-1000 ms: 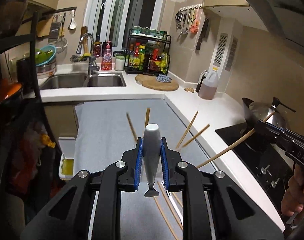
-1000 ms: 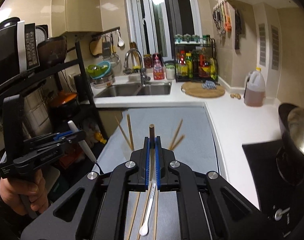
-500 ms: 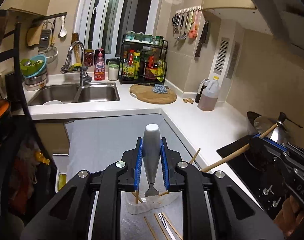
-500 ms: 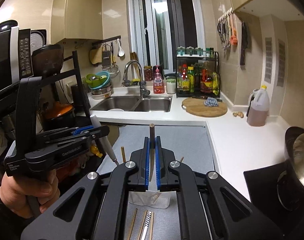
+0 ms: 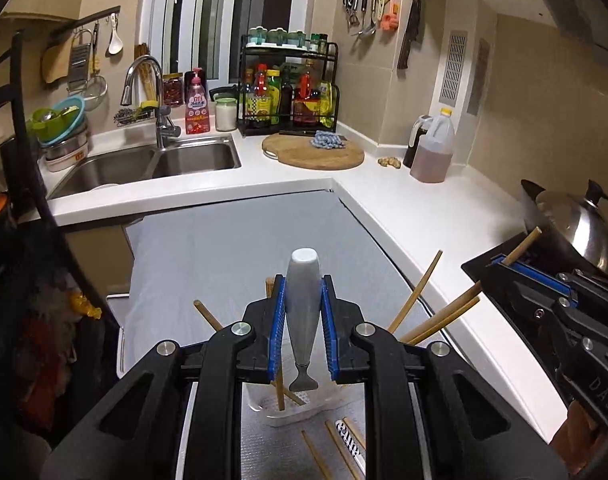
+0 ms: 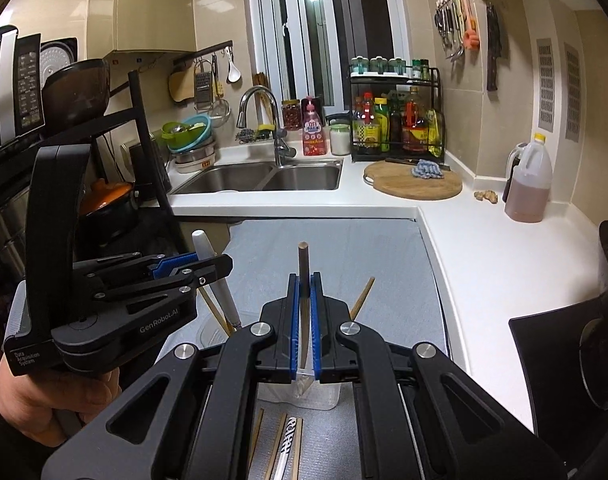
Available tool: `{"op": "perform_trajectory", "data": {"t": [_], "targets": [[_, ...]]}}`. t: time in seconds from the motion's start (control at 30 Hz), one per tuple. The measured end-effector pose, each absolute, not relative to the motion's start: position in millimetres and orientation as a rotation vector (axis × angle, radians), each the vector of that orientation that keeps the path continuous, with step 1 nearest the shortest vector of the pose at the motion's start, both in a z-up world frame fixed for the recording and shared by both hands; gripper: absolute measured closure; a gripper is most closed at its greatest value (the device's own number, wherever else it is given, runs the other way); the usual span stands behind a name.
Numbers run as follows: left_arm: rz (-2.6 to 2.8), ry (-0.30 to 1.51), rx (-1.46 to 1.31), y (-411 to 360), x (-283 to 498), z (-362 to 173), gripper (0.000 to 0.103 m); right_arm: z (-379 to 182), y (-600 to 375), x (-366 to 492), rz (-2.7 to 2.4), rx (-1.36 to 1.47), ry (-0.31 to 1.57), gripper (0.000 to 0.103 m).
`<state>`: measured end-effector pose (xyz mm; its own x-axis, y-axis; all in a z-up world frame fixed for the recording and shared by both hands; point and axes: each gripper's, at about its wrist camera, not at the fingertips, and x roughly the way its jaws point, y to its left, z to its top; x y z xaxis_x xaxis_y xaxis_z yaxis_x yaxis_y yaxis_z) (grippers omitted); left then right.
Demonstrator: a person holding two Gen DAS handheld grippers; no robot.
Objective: Organize utensils
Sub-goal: 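Lower the fork and chopstick into the clear container and open both tools, then grasp a wooden chopstick on the mat with the left tool while the right tool grasps another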
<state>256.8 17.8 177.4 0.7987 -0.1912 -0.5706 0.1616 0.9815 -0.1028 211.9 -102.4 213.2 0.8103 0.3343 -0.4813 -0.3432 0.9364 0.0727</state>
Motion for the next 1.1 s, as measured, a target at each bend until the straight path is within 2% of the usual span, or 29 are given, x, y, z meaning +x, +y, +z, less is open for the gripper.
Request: {"op": "perform_trajectory", "data": {"t": [0.43,0.5,0.53,0.57,0.63,0.67,0.73,0.97,1.1], "targets": [[-0.188,0.649,-0.049,17.2,260.0,158.2,0.086,188.5,-97.8,221.2,0.356,-0.035,0.549,0.096],[-0.188,0.654,-0.049,16.2,260.1,157.8,0.086,186.6,-99.7,221.7,0.343,-0.032,0.555,0.087],[-0.187,0.651,-0.051,16.7,258.7,158.5,0.085,186.6,-100.2,221.1,0.336,-0.03,0.553,0.078],[-0.185,0.647,-0.051,17.0,256.9,159.8,0.085,187.0,-101.0,219.8,0.328,-0.029,0.549,0.075],[-0.182,0.631,-0.049,16.8,252.4,165.6,0.084,187.8,-101.4,216.6,0.317,-0.038,0.543,0.074],[-0.18,0.626,-0.051,16.9,249.8,168.5,0.083,188.9,-101.5,214.3,0.314,-0.04,0.54,0.074],[-0.179,0.615,-0.058,17.1,244.2,174.2,0.072,192.9,-101.4,207.5,0.306,-0.042,0.529,0.072],[-0.168,0.529,-0.047,17.3,197.7,204.4,0.067,218.4,-107.5,161.7,0.273,-0.06,0.416,0.065],[-0.168,0.484,-0.056,19.9,163.5,209.5,0.063,225.1,-119.2,123.0,0.255,-0.05,0.329,0.065]]}}
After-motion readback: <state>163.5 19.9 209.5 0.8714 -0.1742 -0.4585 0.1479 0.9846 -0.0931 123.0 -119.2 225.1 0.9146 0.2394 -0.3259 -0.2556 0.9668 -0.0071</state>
